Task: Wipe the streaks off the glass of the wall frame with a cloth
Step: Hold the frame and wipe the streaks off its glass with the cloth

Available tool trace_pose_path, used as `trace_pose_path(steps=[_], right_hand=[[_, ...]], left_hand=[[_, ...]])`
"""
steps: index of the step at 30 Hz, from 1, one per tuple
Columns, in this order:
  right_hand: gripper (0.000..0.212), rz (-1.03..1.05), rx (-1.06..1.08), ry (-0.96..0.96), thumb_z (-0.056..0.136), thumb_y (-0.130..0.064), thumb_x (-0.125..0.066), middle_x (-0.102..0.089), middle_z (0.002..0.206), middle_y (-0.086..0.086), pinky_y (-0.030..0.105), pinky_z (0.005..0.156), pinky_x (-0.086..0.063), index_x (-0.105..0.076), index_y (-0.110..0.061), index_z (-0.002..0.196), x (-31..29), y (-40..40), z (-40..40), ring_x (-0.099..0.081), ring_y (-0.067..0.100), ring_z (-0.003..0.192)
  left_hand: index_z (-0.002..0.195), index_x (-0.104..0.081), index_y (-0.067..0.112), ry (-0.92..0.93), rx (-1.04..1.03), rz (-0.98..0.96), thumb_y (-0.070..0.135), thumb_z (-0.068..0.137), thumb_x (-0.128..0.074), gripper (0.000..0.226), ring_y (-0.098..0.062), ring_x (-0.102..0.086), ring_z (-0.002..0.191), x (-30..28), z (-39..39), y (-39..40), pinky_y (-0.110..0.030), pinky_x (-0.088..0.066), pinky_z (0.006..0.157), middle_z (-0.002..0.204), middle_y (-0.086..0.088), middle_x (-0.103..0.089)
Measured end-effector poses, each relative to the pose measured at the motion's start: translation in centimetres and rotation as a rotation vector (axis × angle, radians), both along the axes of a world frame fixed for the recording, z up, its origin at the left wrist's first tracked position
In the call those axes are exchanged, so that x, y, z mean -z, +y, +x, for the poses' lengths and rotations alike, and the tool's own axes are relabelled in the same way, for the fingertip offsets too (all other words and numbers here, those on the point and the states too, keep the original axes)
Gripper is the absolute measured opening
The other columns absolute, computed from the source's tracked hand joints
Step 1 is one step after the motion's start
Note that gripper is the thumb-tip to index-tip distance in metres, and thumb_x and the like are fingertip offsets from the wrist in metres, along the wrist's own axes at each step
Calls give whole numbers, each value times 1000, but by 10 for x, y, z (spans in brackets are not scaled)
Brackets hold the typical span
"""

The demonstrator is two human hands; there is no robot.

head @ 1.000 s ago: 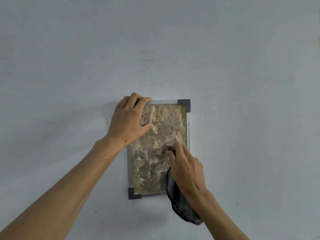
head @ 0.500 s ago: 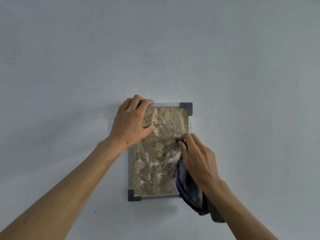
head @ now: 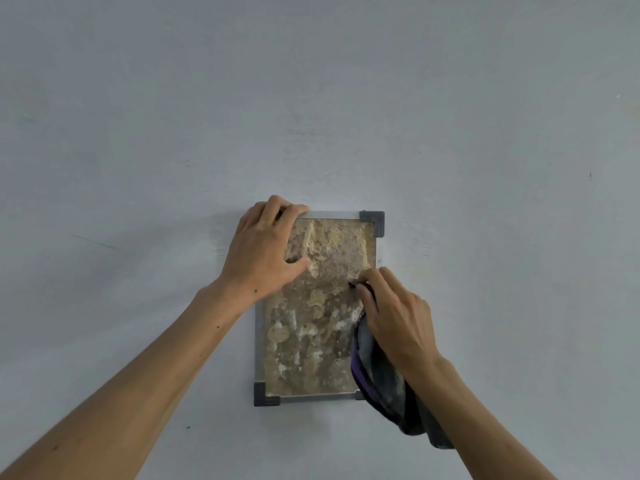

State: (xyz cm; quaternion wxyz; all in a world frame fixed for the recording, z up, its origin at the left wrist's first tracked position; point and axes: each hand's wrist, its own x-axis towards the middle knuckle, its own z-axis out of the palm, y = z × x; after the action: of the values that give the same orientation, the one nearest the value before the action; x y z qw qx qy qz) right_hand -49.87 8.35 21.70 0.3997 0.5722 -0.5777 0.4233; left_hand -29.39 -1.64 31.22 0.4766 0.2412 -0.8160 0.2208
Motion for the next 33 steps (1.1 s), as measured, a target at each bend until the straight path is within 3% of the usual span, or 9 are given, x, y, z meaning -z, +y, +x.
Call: trace_pose_path(steps=[6,11,13,16,20,25,28,33], right_hand=[[7,110,-28,-14,107,-26,-53,-55,91,-9,39,45,-52,-56,-22,103,37,7,3,-56,17,55],[11,-31,-31,-108,106,-30,-51,-58,92,-9,36,48,-50,-57,-21,102,11,3,-3,-56,17,57],[2,-10,-16,-81,105,-22,-57,-58,91,-7,38,46,-51,-57,-20,104,25,2,-1,-57,19,57],[16,78,-13,-6,96,-12,-71,-56,88,-7,34,40,-48,-57,-19,102,56,7,1,-54,18,53],[7,46,-18,-25,104,-25,-57,-56,87,-9,34,41,-49,-58,-21,99,37,9,-4,-54,17,52],[6,-26,9,-60,103,-14,-60,-57,90,-5,40,42,-50,-56,-18,102,36,-2,-2,-54,21,55],[23,49,1,63,92,-3,-72,-56,88,-5,33,37,-47,-55,-16,102,66,3,1,-50,17,56],[8,-7,-19,-21,101,-14,-64,-57,89,-6,38,40,-49,-57,-18,99,33,3,-1,-54,20,53]], left_hand=[[140,-50,19,1,-6,4,42,75,-81,75,-23,-49,120,1,0,1,-43,-41,112,126,0,-46],[141,-50,19,-17,-7,11,45,73,-83,80,-24,-49,121,-1,2,2,-42,-40,113,127,-1,-47],[141,-49,20,-24,-9,19,47,71,-85,83,-23,-48,122,0,2,2,-41,-39,113,128,0,-46],[142,-49,20,-19,-4,16,48,70,-86,86,-23,-48,122,0,1,2,-40,-38,114,128,0,-46],[142,-49,20,-12,-3,13,48,69,-85,86,-23,-48,122,1,0,-1,-39,-37,114,127,0,-46],[142,-49,21,-15,-6,21,48,69,-85,86,-23,-48,123,1,0,0,-40,-37,115,128,0,-46],[142,-49,21,-15,-1,23,49,69,-86,87,-23,-48,122,1,0,1,-41,-37,114,128,-1,-46],[142,-49,21,-15,3,17,49,69,-86,87,-22,-48,121,1,1,0,-40,-37,114,128,0,-45]])
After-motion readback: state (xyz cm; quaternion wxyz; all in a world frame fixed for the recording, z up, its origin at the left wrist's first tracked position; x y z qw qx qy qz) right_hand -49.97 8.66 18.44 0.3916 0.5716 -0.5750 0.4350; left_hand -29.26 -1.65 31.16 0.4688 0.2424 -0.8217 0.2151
